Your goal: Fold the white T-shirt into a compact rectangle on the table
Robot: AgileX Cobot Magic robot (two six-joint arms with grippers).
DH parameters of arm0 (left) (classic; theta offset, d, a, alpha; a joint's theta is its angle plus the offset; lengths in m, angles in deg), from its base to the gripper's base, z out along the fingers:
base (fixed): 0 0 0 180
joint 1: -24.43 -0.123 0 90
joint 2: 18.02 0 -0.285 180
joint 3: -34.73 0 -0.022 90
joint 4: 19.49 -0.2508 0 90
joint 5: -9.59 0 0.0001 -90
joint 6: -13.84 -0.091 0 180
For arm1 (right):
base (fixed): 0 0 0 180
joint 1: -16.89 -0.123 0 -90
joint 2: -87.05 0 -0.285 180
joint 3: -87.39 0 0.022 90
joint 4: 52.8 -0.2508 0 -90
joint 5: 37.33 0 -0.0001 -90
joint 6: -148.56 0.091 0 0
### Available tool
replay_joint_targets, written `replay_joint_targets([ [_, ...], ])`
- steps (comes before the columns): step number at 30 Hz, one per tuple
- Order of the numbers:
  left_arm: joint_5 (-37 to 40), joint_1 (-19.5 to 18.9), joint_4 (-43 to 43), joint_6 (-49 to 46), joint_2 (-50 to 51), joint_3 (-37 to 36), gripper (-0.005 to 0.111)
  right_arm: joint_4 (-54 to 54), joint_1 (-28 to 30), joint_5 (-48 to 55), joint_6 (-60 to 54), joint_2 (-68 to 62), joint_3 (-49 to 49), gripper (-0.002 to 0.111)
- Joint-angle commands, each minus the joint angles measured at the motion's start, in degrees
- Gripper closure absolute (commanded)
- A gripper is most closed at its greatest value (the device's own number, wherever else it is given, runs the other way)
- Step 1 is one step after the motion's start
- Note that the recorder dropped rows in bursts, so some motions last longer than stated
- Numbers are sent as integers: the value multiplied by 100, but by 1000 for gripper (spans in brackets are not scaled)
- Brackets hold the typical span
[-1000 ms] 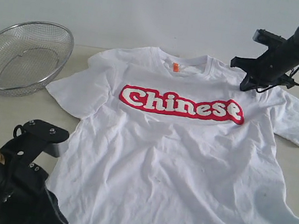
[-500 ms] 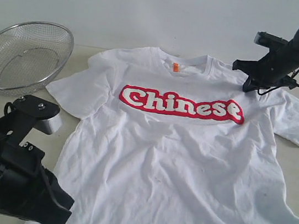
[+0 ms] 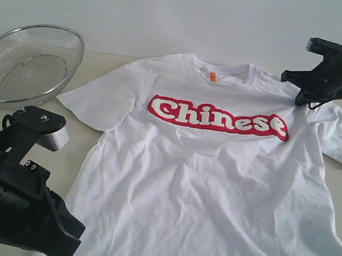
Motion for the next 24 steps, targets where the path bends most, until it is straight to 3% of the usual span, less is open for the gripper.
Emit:
replay_joint_targets([
  [1,6,20,29,-16,-42,26,102,319,203,14,17,-171,-5,108],
  [14,-17,20,29,-16,-45,26,102,-2080,84,946,-1028,-136,-974,108],
  [24,-292,9,-600,434,-211,26,102,-2268,-1236,1286,-1520,46,-1354,108],
])
